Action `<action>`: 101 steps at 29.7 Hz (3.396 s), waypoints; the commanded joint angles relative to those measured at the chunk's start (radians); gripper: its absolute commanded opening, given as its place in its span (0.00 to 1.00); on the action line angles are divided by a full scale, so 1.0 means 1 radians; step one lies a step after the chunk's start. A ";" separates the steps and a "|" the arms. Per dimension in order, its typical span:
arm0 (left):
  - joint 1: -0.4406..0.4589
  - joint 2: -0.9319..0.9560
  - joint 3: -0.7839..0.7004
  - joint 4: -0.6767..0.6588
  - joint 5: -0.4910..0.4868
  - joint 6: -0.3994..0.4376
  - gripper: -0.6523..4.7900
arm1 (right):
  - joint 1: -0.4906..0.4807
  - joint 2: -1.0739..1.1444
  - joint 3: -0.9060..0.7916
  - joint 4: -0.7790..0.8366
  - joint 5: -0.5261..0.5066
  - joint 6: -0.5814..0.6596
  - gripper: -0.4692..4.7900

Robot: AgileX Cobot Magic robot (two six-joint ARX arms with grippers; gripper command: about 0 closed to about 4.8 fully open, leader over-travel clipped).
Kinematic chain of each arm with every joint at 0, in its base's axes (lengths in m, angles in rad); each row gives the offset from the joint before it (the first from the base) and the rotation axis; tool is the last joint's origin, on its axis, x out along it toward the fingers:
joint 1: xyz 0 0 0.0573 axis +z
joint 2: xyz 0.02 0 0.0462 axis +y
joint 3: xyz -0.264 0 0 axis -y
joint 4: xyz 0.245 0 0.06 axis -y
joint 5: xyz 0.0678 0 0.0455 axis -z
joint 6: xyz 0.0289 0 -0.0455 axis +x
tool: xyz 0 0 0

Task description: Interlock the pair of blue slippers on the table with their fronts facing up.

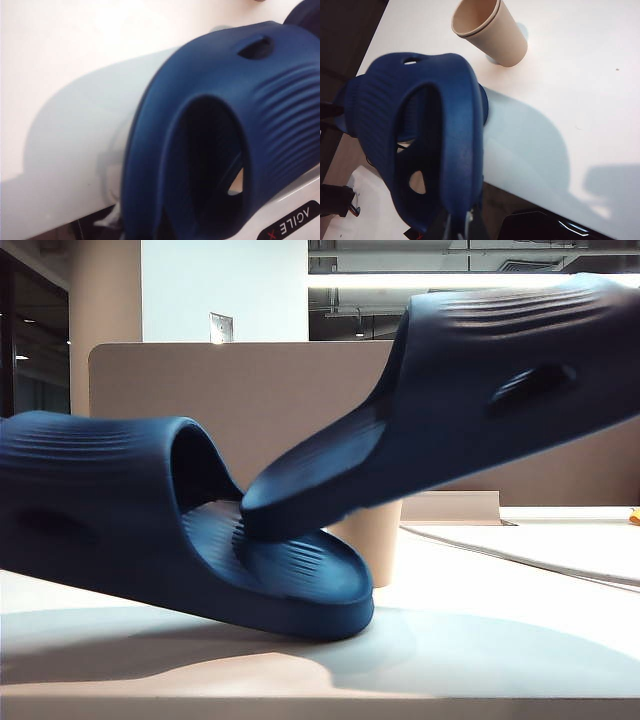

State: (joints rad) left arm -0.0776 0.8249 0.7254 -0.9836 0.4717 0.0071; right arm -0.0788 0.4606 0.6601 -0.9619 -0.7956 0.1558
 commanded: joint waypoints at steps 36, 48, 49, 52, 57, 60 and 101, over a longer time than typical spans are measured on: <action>-0.003 0.360 0.008 0.120 0.091 0.042 0.11 | 0.203 0.475 0.132 0.013 0.378 0.030 0.09; -0.042 0.361 0.008 0.157 0.040 0.042 0.11 | 0.225 0.649 0.151 0.152 0.435 0.004 0.09; -0.042 0.361 0.008 0.168 0.040 0.040 0.11 | 0.225 0.651 0.151 0.159 0.433 0.004 0.09; -0.042 0.366 0.009 0.190 0.041 0.019 0.11 | 0.225 0.651 0.151 0.170 0.410 0.005 0.09; -0.076 0.411 0.010 0.216 0.043 0.000 0.11 | 0.262 0.652 0.151 0.196 0.401 0.032 0.09; -0.108 0.436 0.010 0.244 0.038 -0.025 0.11 | 0.294 0.652 0.151 0.217 0.404 0.055 0.09; -0.184 0.497 0.048 0.319 0.067 -0.069 0.11 | 0.461 0.832 0.151 0.384 0.461 0.105 0.09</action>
State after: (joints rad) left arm -0.2481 1.3239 0.7681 -0.7124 0.4591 -0.0685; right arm 0.3717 1.2922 0.8051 -0.6254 -0.2630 0.2649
